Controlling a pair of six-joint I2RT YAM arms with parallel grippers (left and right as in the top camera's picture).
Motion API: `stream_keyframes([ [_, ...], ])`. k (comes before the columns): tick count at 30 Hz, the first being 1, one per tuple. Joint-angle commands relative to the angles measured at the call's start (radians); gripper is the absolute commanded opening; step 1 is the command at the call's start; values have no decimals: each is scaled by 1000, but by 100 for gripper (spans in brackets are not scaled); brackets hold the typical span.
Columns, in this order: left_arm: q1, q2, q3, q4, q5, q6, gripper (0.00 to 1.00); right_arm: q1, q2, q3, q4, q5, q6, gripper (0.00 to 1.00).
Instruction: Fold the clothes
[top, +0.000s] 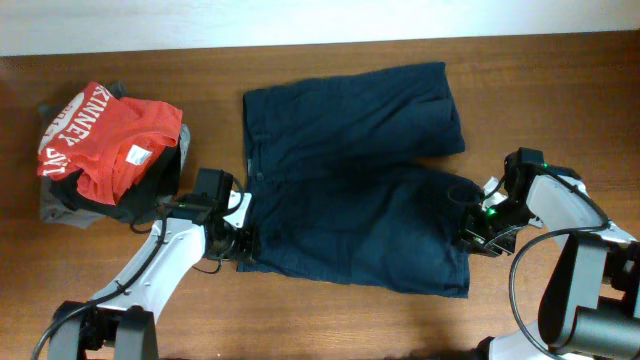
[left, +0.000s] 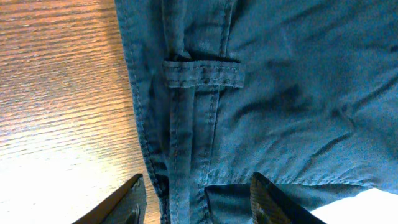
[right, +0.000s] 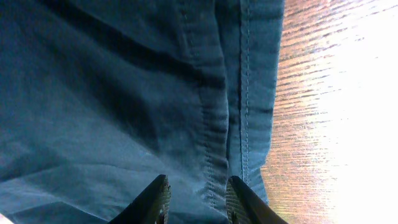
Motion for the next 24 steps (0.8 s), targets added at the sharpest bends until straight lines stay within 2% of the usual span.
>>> stream_keyframes([
  [1,6,9,-10,6,11,-6,54,-2,-17,3,-2,52,-14,42],
  [6,6,9,-10,7,11,-6,54,-2,-17,-27,15,38,-5,44],
  [10,6,9,-10,7,11,-6,54,-2,-17,-34,-1,-3,-6,34],
  [20,6,9,-10,6,19,-6,54,-2,-17,-78,0,-6,-6,31],
  [21,6,9,-10,7,19,-6,54,-2,-17,-82,0,-6,-6,29],
  [24,6,9,-10,6,19,-6,54,-3,-17,-77,11,-47,-6,11],
])
